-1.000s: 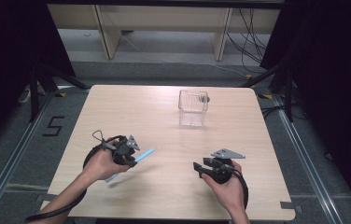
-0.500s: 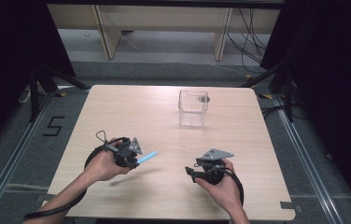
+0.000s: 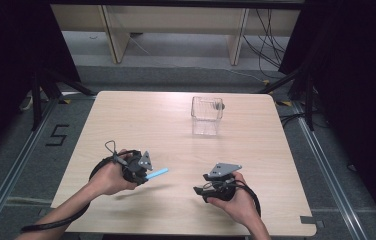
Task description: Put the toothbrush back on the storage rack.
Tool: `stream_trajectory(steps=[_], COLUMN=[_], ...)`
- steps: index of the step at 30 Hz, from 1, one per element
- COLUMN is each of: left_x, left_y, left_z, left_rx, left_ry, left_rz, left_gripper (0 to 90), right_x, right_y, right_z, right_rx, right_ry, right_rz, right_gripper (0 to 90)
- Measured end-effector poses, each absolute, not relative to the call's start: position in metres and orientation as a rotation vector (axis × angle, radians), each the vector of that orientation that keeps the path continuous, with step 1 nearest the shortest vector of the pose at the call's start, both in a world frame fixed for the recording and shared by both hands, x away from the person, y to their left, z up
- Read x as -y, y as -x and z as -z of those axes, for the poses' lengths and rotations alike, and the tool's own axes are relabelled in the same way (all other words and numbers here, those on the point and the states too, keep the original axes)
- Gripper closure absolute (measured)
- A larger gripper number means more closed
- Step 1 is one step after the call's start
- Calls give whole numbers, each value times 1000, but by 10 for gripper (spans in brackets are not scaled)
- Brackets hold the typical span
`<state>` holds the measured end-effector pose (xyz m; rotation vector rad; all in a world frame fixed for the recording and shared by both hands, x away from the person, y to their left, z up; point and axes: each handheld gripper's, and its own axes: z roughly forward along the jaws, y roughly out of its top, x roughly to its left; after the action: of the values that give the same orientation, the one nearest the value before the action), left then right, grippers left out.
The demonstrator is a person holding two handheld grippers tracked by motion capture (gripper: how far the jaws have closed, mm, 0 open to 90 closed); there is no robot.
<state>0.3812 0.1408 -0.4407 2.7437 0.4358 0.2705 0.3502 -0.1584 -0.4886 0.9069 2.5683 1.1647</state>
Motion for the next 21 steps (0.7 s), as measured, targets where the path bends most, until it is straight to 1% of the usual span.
stream_trajectory(steps=[1,6,9,10,13,15,20,21], left_x=[-141,-137,-135,-132,-127,-125,-113,-113], left_y=[-381,-376,-373,-370,-366,-364,-359,-359], left_z=[439,437,437,435,433,432,433,433], left_rx=[-398,-315,-288,-230,-177,-169,-83,-83], left_ry=[-2767,-2798,-2811,-2826,-2841,-2848,-2879,-2879], left_rz=[-270,-257,-242,-240,-230,-220,-208,-208], left_gripper=[782,782,782,782,782,782,782,782], right_x=[158,152,150,148,144,140,131,130], right_y=[-352,-348,-349,-348,-349,-350,-351,-353], right_z=[490,492,491,489,487,485,477,476], right_rx=[-2582,-2659,-2680,-2707,-2730,-2742,-2763,-2755], right_ry=[-846,-788,-739,-691,-619,-578,-504,-440], right_rz=[-1161,-1156,-1155,-1150,-1142,-1153,-1172,-1172], right_gripper=[401,392,391,391,390,390,389,390])
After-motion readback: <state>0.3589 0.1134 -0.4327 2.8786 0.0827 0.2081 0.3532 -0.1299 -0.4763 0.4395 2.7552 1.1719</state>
